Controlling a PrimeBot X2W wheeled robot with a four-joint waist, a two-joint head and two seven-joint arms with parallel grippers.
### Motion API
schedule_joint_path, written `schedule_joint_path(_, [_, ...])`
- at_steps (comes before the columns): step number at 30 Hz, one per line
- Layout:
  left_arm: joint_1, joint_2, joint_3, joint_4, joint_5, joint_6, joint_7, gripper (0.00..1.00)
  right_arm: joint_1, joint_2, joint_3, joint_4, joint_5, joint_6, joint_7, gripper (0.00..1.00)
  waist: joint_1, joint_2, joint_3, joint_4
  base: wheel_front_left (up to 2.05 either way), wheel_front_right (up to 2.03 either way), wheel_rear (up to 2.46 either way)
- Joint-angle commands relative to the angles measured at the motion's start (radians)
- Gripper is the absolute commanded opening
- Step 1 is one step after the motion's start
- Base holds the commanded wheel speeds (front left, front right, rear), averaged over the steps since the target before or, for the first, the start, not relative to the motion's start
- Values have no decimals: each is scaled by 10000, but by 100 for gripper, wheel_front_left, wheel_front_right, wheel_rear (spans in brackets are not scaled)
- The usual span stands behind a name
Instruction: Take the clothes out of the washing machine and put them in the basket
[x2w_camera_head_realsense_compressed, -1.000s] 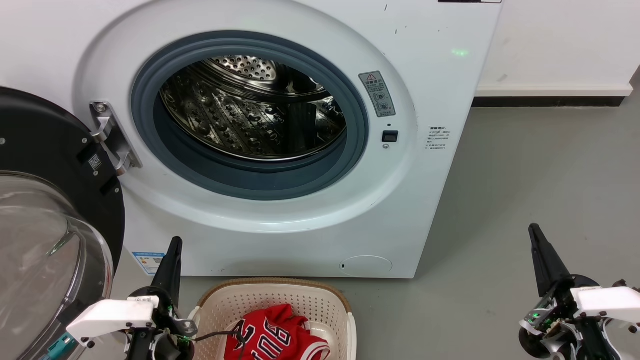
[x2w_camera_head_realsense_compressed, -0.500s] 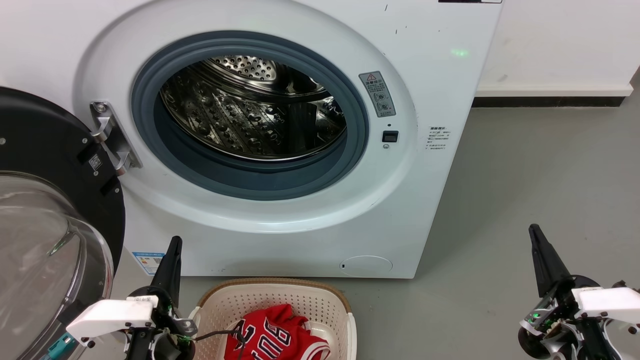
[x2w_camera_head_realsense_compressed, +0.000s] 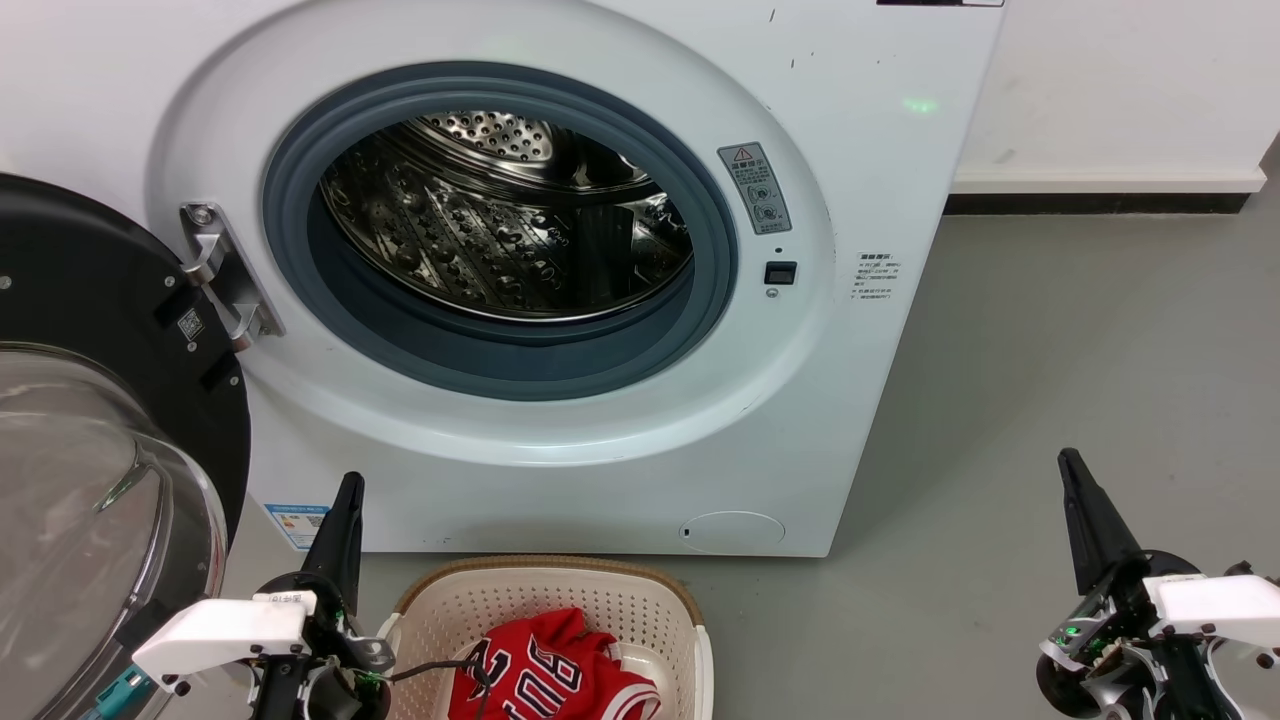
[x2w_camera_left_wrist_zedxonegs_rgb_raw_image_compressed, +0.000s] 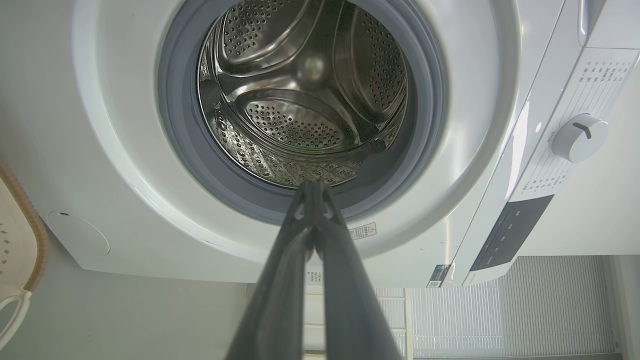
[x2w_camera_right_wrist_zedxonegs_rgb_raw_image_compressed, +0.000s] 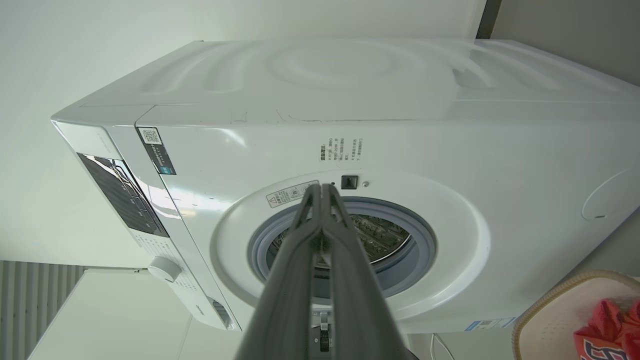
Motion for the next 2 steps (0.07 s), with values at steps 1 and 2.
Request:
schedule_joint_path(1, [-65,-2,32,3,-27,-25,22,0,-122,26,-15,22,-13,-3,52,0,0,0,0,0,0,0,0])
schedule_joint_path(2, [-65,-2,31,3,-27,-25,22,0,-123,31,-20,23,-24,-3,61,0,0,0,0,0,0,0,0])
